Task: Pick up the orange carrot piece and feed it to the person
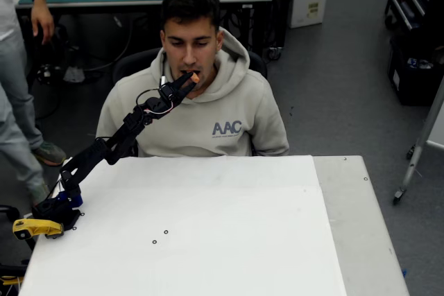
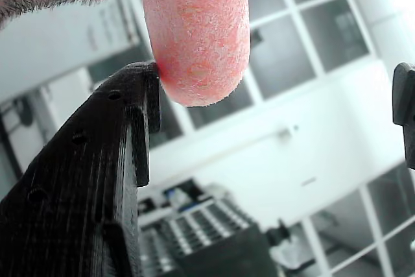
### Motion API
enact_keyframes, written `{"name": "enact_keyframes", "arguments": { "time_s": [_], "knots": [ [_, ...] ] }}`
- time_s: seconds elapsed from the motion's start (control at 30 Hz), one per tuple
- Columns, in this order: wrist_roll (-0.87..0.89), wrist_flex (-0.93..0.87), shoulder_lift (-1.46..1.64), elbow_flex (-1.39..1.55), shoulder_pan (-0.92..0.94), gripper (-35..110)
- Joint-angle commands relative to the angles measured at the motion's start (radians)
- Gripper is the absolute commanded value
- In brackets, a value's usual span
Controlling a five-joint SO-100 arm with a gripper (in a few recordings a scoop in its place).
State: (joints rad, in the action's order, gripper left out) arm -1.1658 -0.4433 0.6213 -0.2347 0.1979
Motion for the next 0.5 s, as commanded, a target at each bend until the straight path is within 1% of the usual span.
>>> {"name": "enact_keyframes", "arguments": {
  "time_s": [0.0,0.2,0.47],
  "knots": [
    [-0.006,0.015,0.049,-0.092,0.037,30],
    [-0.005,0.015,0.048,-0.091,0.129,30],
    [-0.006,0.017,0.046,-0.091,0.158,29]
  ]
}}
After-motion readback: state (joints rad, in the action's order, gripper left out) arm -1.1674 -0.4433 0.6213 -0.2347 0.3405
